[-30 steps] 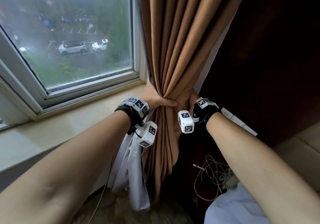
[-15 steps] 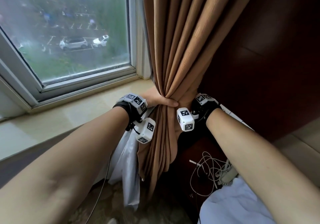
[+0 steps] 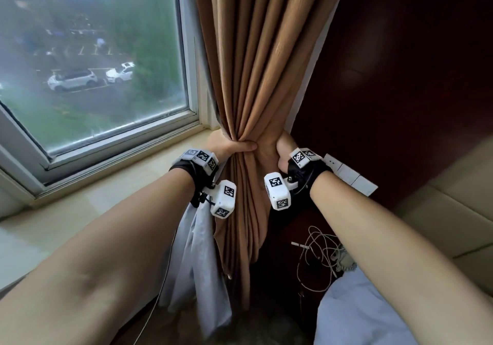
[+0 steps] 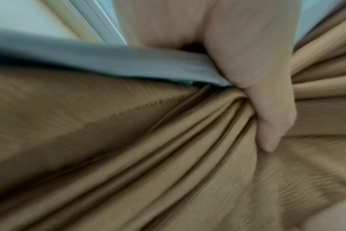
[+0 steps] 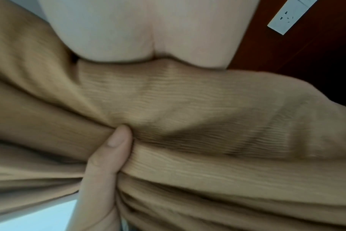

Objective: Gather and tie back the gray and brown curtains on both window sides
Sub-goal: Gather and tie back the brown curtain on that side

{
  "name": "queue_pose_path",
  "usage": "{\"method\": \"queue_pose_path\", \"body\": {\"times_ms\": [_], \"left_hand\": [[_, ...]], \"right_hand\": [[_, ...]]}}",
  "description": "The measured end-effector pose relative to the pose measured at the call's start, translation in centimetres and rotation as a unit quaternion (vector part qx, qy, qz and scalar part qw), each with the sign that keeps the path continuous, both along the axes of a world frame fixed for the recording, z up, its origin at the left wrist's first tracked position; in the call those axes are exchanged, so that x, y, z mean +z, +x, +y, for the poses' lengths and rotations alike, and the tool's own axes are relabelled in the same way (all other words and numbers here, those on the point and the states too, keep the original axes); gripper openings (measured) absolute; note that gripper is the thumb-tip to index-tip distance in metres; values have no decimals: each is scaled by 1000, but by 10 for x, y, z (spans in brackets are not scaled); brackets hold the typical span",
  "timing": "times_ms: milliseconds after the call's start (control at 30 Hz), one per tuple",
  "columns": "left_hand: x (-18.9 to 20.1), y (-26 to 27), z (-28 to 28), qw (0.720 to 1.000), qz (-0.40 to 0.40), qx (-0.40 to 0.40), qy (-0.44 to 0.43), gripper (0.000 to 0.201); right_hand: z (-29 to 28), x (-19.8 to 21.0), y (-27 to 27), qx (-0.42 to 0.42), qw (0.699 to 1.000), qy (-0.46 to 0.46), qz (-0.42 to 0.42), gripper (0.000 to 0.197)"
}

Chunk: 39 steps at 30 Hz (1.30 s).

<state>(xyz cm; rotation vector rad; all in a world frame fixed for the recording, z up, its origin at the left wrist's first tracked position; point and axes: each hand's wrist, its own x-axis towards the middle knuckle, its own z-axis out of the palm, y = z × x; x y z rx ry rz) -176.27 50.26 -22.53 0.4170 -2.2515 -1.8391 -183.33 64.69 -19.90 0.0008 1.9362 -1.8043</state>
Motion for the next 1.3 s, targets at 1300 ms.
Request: {"method": "queue_pose_path", "body": {"times_ms": [1300], "left_hand": [[2,5,-52,992,-60,-34,-110,55]], "right_hand": [[-54,-40,86,113,975,119,-148,34]]}}
